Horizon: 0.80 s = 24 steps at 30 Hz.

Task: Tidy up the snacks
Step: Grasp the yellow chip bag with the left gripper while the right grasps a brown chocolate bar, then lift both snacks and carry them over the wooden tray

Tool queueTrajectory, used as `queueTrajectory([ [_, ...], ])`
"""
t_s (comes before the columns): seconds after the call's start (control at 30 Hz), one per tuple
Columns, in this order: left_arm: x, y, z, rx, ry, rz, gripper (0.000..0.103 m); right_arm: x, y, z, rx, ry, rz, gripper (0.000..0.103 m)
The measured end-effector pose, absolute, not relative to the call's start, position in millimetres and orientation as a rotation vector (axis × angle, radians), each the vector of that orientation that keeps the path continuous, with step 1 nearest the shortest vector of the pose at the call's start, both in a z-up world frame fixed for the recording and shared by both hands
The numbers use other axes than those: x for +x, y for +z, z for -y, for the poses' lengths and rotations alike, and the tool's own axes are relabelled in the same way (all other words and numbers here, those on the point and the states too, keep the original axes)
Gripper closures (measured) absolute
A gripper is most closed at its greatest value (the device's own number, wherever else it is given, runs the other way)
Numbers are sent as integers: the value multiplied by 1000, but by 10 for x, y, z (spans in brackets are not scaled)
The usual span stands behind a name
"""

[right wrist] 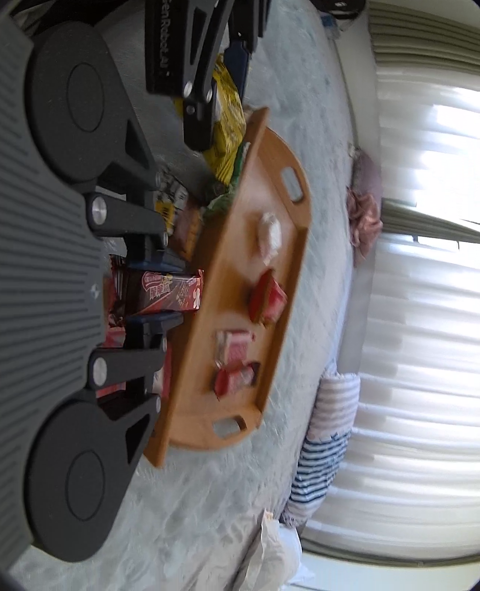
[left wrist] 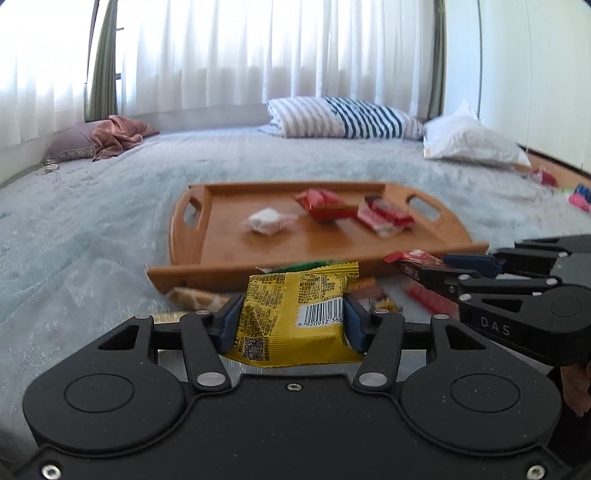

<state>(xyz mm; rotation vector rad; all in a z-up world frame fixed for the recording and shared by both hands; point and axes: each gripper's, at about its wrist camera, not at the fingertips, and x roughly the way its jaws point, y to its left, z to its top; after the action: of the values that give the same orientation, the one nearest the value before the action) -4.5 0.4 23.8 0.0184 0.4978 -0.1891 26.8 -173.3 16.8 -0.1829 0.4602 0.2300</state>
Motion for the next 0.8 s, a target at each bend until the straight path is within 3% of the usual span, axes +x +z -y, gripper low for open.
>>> queueTrajectory([
  [0.8,677,558,-242,-59,-68,-466,50,732,418,2188,-74,45,-421,76],
])
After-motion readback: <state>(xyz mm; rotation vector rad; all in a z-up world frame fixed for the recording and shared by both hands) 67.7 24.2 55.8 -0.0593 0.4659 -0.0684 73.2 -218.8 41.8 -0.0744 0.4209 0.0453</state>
